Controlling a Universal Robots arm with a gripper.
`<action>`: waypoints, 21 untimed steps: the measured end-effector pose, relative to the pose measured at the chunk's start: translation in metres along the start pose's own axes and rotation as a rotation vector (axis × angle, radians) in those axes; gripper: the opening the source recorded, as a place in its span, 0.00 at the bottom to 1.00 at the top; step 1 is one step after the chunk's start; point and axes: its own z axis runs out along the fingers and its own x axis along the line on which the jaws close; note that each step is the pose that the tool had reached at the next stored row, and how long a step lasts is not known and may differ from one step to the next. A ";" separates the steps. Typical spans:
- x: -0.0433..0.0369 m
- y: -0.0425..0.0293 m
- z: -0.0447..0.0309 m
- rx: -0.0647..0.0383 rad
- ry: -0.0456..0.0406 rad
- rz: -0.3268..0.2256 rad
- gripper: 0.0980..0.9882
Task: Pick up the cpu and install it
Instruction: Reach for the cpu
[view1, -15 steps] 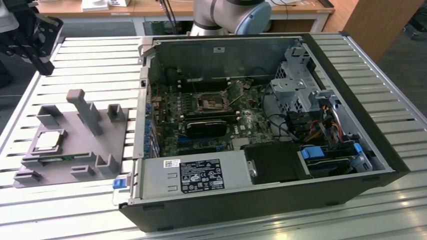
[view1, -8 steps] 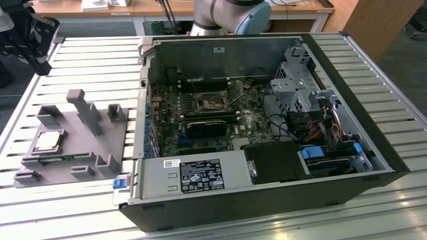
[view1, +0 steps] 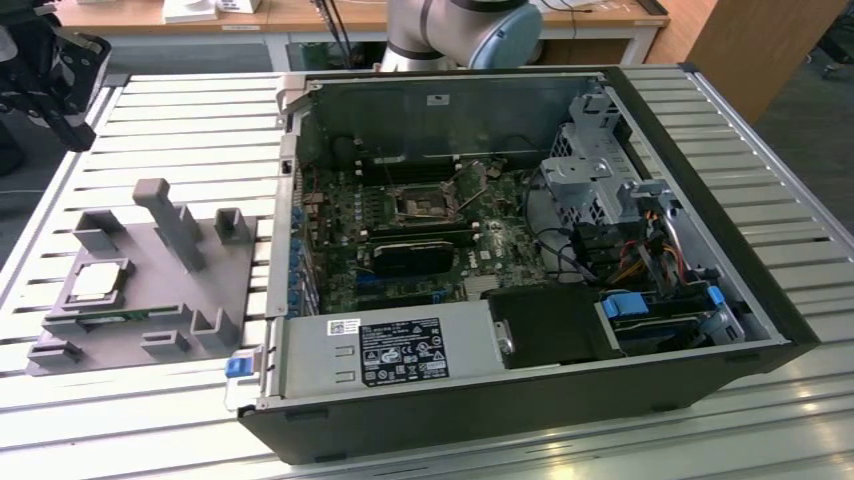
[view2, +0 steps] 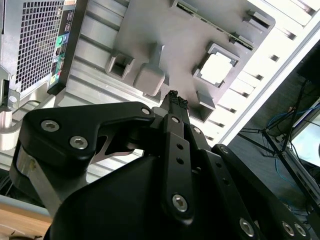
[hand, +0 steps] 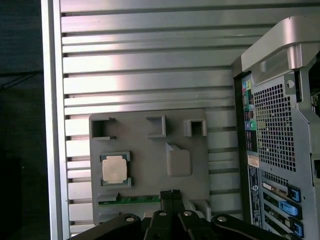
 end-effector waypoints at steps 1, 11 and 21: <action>0.0006 0.0000 0.0000 0.000 -0.0001 0.000 0.01; 0.0114 -0.0009 0.0001 0.000 0.0000 0.000 0.01; 0.0282 -0.0022 0.0001 0.000 0.0001 0.000 0.01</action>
